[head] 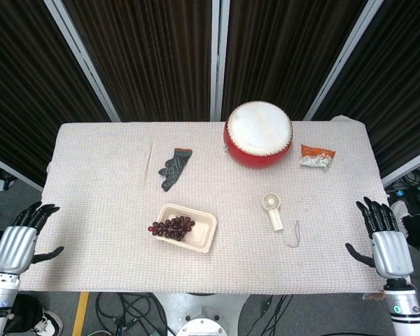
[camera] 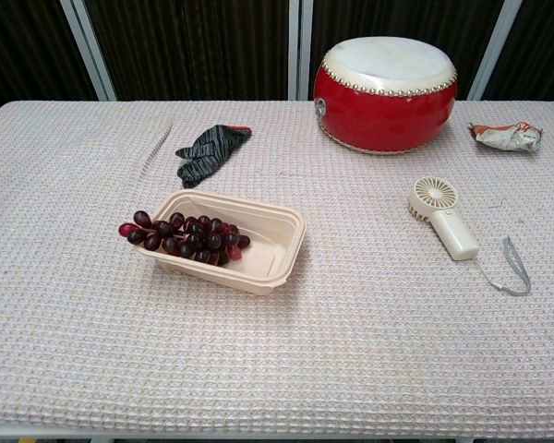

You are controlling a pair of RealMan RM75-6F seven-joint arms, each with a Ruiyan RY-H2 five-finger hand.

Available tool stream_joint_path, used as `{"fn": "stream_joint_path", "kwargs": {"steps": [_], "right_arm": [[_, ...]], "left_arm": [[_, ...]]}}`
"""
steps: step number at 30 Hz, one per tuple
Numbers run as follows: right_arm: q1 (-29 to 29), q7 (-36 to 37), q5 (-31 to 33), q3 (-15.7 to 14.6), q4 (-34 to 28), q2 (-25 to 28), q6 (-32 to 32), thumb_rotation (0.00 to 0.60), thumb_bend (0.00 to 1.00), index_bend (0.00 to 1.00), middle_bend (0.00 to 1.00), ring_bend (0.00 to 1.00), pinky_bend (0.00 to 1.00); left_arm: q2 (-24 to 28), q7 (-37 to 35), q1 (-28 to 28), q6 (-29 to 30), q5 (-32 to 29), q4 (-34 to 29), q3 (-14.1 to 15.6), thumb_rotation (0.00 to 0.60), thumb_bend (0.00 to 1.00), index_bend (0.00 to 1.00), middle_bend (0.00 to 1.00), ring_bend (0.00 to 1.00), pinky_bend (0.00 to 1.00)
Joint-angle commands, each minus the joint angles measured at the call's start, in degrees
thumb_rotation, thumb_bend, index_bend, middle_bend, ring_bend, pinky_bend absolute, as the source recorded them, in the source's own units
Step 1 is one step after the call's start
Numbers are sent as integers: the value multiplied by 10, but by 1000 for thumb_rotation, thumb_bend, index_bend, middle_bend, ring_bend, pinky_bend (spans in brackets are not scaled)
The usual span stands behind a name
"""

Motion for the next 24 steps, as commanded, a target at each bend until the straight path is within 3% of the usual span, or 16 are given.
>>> {"fn": "stream_joint_path", "kwargs": {"steps": [1, 3, 5, 7, 9, 10, 12, 14, 16, 24], "right_arm": [[3, -16, 0, -9, -8, 7, -16, 600, 488, 0, 0, 0, 0], [5, -29, 4, -11, -12, 7, -26, 600, 887, 0, 0, 0, 0], [7, -38, 13, -15, -22, 10, -44, 600, 1000, 0, 2, 0, 0], [12, -48, 22, -25, -41, 22, -73, 600, 1000, 0, 60, 0, 0], [18, -60, 23, -31, -50, 31, -94, 600, 1000, 0, 223, 75, 32], [20, -64, 24, -31, -52, 32, -99, 600, 1000, 0, 339, 181, 113], [24, -66, 32, -32, -59, 34, -114, 600, 1000, 0, 600, 468, 411], [34, -68, 46, -35, -76, 42, -146, 600, 1000, 0, 756, 623, 607], [44, -83, 50, -34, -83, 44, -162, 600, 1000, 0, 804, 677, 673], [90, -134, 93, -9, -99, 18, -228, 600, 1000, 0, 843, 718, 684]], "left_arm": [[0, 1, 1, 1, 2, 1, 2, 600, 0, 174, 156, 80, 186], [-2, -1, 1, 1, -1, 5, 0, 600, 0, 174, 156, 80, 186], [-2, -5, -1, -5, -3, 3, -1, 600, 0, 174, 156, 80, 185], [-2, -2, -3, -5, 2, 1, 2, 600, 0, 174, 156, 80, 186], [-4, 1, -3, -3, 8, 5, 5, 600, 0, 174, 156, 80, 185], [-7, 2, -2, -4, 7, 8, 5, 600, 0, 174, 156, 80, 186], [-10, -2, -1, -8, 1, 10, 6, 600, 0, 174, 156, 80, 186], [-10, -4, 0, -9, 0, 11, 7, 600, 0, 174, 156, 80, 185], [-10, -2, 0, -7, 1, 14, 7, 600, 0, 174, 156, 80, 186], [-3, -1, 3, -9, -7, 14, 5, 600, 0, 174, 156, 80, 185]]}}
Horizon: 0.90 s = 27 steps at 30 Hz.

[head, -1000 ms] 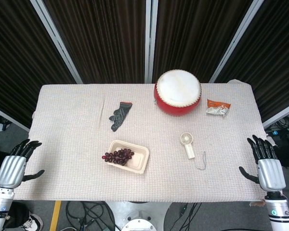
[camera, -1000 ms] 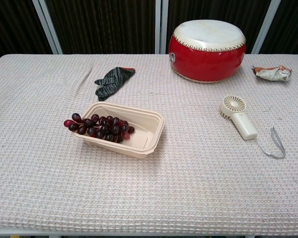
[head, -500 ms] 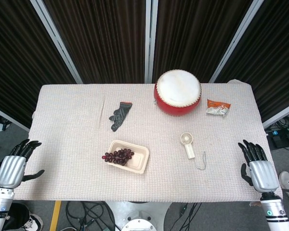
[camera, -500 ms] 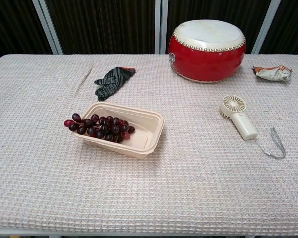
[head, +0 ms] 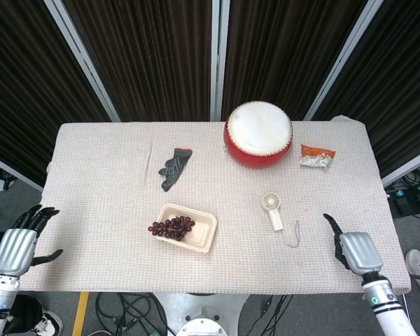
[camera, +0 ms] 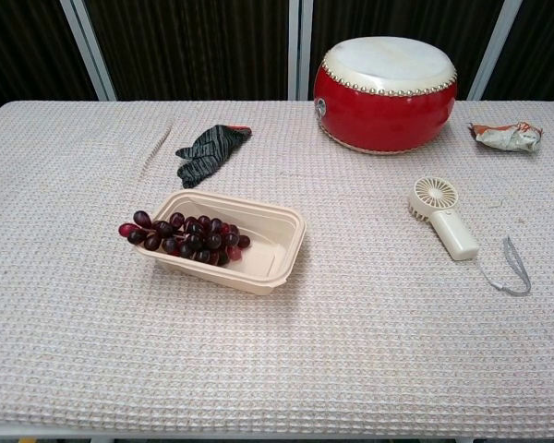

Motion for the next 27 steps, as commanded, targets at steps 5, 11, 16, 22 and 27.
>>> {"fn": "stream_joint_path", "kwargs": {"steps": [5, 11, 16, 22, 27], "right_arm": [[60, -65, 73, 33, -20, -29, -83, 600, 1000, 0, 846, 721, 687], [93, -116, 128, 38, -16, -64, -127, 600, 1000, 0, 843, 719, 687], [109, -152, 151, 35, -14, -91, -135, 600, 1000, 0, 842, 719, 687], [124, -176, 175, 33, -11, -106, -142, 600, 1000, 0, 841, 719, 687], [138, -192, 189, 33, -10, -113, -145, 600, 1000, 0, 840, 719, 687]], "left_arm": [[3, 1, 2, -4, -10, -1, -2, 600, 0, 174, 156, 80, 186], [2, -3, 3, -13, -13, 9, 1, 600, 0, 174, 156, 80, 185], [-1, -11, 3, -15, -18, 18, 0, 600, 0, 174, 156, 80, 186], [-2, -20, 5, -16, -21, 28, -1, 600, 0, 174, 156, 80, 185], [-2, -24, 7, -13, -23, 32, -4, 600, 0, 174, 156, 80, 185]]}}
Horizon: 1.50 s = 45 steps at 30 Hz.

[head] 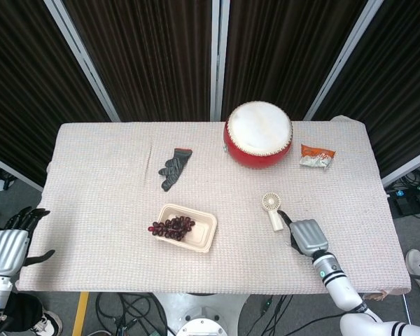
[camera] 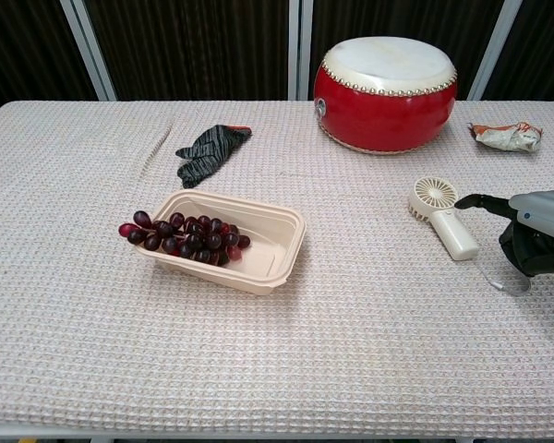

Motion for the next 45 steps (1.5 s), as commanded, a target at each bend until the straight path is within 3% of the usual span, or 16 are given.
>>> {"fn": "stream_joint_path", "kwargs": {"steps": [1, 15, 28, 32, 38, 45], "right_arm": [[6, -8, 9, -1, 1, -5, -3, 600, 1000, 0, 839, 719, 687], [23, -32, 54, -16, 1, -14, -8, 600, 1000, 0, 834, 717, 687], [33, 9, 63, -21, 5, -8, -23, 600, 1000, 0, 834, 717, 687], [26, 28, 33, -15, -11, 7, 5, 600, 1000, 0, 834, 717, 687], [-5, 62, -44, -6, -52, 48, 100, 600, 1000, 0, 828, 716, 687], [-68, 128, -131, -25, -57, 101, 212, 600, 1000, 0, 798, 705, 688]], "left_arm": [[0, -2, 1, 1, -1, 1, -1, 600, 0, 174, 156, 80, 185], [-2, -9, 2, -1, -2, 8, 0, 600, 0, 175, 156, 80, 185], [-2, -8, 2, -1, 1, 7, -1, 600, 0, 174, 156, 80, 185], [-2, -8, 1, -1, 2, 5, -1, 600, 0, 174, 156, 80, 185], [1, -1, 0, 3, 5, -3, -2, 600, 0, 175, 156, 80, 185], [6, 12, -1, 6, 11, -18, -1, 600, 0, 174, 156, 80, 185]]}}
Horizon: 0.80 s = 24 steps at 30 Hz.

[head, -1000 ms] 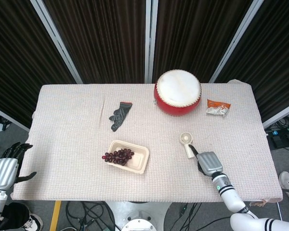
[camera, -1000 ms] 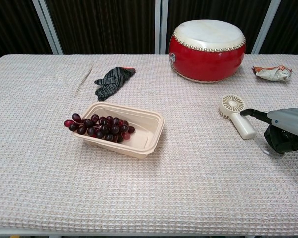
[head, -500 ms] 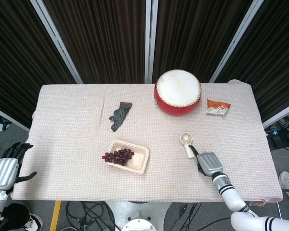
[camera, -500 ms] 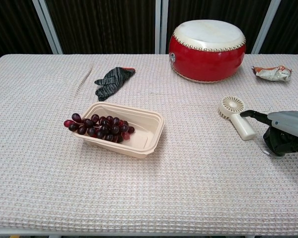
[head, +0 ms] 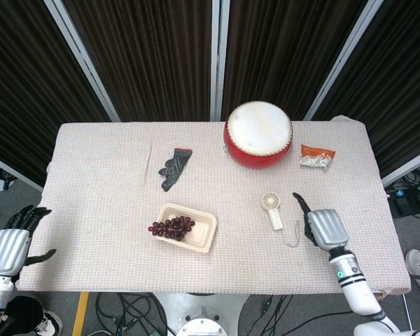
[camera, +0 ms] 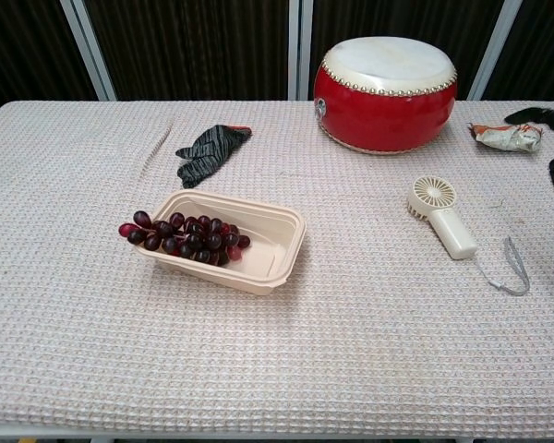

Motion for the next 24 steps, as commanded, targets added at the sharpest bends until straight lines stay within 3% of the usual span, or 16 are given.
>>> {"fn": "stream_joint_path", "kwargs": {"steps": [1, 2, 4, 6, 8, 12, 24], "right_arm": [[-49, 47, -56, -18, 9, 36, 70, 600, 998, 0, 793, 690, 686], [-59, 56, -65, -24, 18, 40, 82, 600, 963, 0, 768, 651, 662], [-81, 77, -84, -41, 43, 53, 102, 600, 687, 0, 602, 428, 469], [-98, 97, -104, -53, 72, 60, 124, 600, 219, 0, 276, 92, 119], [-120, 140, -120, -56, 108, 57, 158, 600, 20, 0, 59, 0, 0], [-157, 215, -124, -47, 167, 45, 213, 600, 0, 0, 0, 0, 0], [-172, 203, -119, -30, 186, 33, 207, 600, 0, 0, 0, 0, 0]], "left_arm": [[2, 5, -1, 0, 2, -6, 0, 600, 0, 174, 156, 80, 185], [2, 7, -1, 0, 2, -8, 1, 600, 0, 174, 156, 80, 185], [3, 12, -1, 1, 3, -13, 1, 600, 0, 174, 156, 80, 185], [4, 17, -1, 1, 4, -17, 1, 600, 0, 174, 156, 80, 185], [4, 23, -2, 1, 6, -24, 2, 600, 0, 174, 156, 80, 185], [8, 37, -5, 2, 13, -42, 3, 600, 0, 174, 156, 80, 185], [15, 47, -7, 8, 12, -57, -3, 600, 0, 174, 156, 80, 185]]}}
